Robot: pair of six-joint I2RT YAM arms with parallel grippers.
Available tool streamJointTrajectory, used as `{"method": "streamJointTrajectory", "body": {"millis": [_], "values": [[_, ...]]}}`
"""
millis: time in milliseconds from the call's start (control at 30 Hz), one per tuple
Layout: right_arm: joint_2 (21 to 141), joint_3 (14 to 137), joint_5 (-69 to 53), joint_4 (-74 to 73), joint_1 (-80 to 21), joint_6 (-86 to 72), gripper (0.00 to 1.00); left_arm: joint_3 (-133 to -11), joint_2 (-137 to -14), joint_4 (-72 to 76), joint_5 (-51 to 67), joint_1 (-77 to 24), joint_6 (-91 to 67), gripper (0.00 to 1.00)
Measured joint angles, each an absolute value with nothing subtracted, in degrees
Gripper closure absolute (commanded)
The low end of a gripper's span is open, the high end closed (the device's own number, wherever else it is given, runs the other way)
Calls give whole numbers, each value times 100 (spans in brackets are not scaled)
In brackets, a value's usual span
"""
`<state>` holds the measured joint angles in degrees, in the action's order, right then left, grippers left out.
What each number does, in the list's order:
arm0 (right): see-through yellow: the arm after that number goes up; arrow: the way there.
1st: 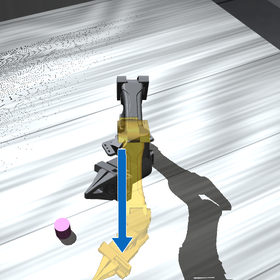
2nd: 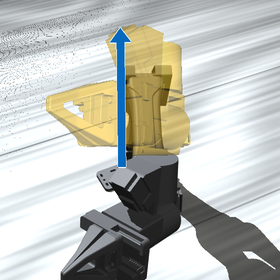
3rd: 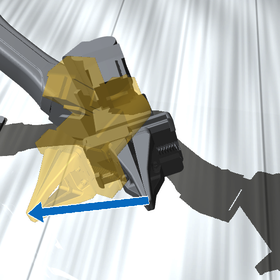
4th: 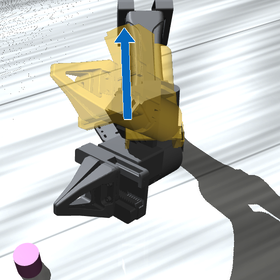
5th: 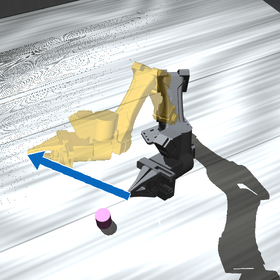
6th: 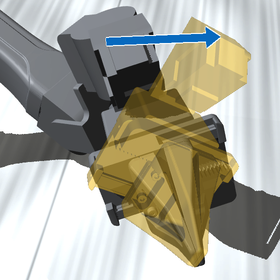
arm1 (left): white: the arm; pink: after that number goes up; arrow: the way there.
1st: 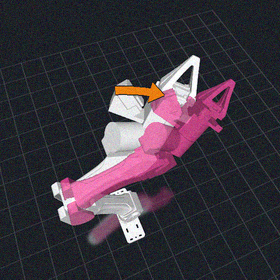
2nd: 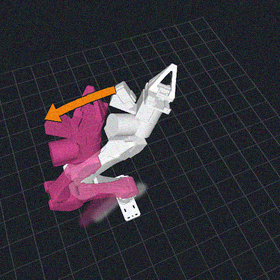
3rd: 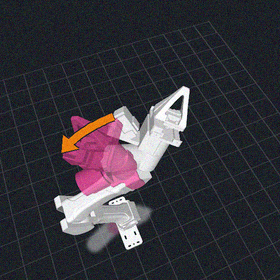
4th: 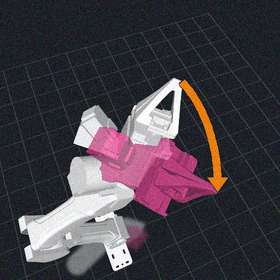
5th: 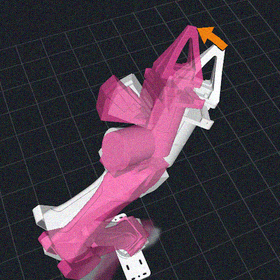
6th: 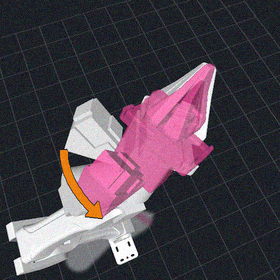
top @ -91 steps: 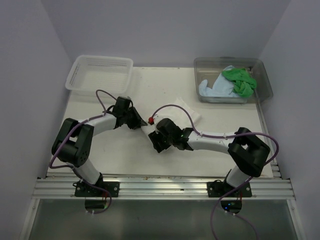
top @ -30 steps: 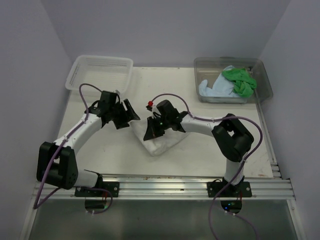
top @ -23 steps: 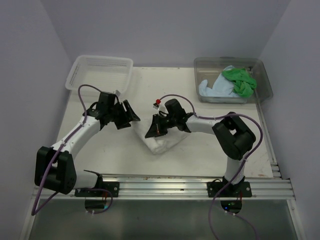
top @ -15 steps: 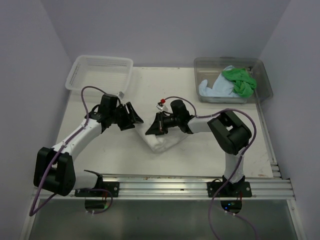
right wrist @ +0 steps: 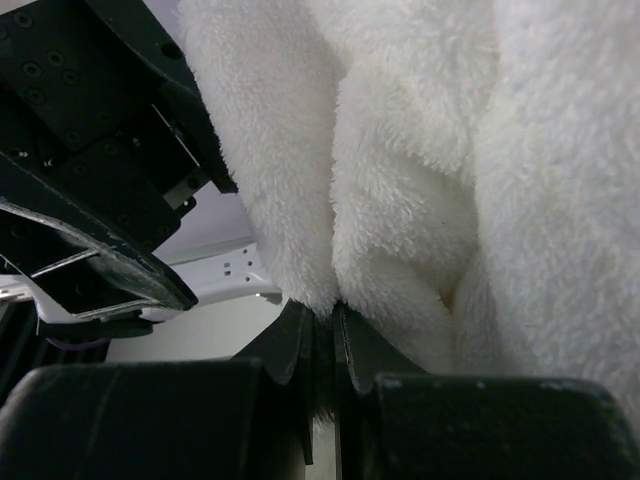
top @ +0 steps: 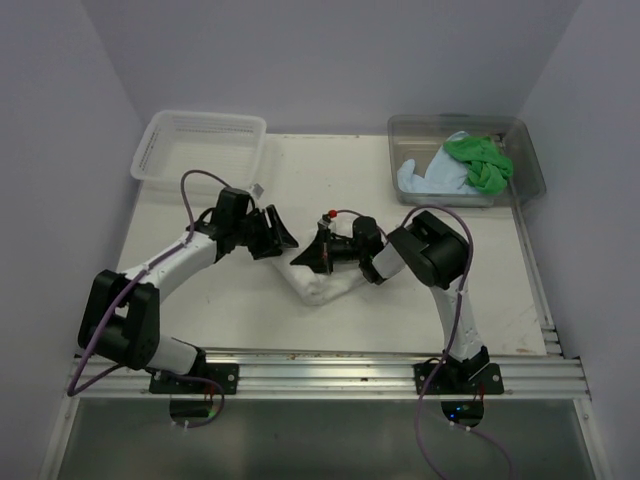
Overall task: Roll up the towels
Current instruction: Roll the towel
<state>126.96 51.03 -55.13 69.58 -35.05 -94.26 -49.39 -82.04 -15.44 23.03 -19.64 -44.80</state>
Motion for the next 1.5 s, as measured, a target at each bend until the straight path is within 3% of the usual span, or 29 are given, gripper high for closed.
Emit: {"method": "streamJointTrajectory", "body": {"millis": [400,567,600,667,700,900,1067,1500], "values": [[12602,4954,-5360,7070,-3426,-9282,100,-5358,-8840,-1293,2388,-2045,-4486,41],[12029,4882,-5059,5736,-3424,-8162,98,-5516,-9153,-1295,2416,-2073,-4488,43],[11824,4893,-4919,5225,-3424,-7747,86,-5542,-9229,-1297,2423,-2080,-4488,43],[11356,5013,-4571,3924,-3441,-6847,73,-5607,-9445,-1295,2438,-2099,-4497,44],[11126,5105,-4362,3293,-3461,-6420,63,-5640,-9557,-1293,2449,-2106,-4501,44],[9990,5614,-3479,829,-3579,-4539,34,-5784,-9950,-1317,2453,-2128,-4495,44],[9666,5765,-2679,-333,-3927,-3581,27,-5935,-10060,-1345,2434,-2169,-4475,44],[9142,6204,-325,-1730,-5290,-2543,25,-5970,-10116,-1376,2434,-2189,-4473,45]]}}
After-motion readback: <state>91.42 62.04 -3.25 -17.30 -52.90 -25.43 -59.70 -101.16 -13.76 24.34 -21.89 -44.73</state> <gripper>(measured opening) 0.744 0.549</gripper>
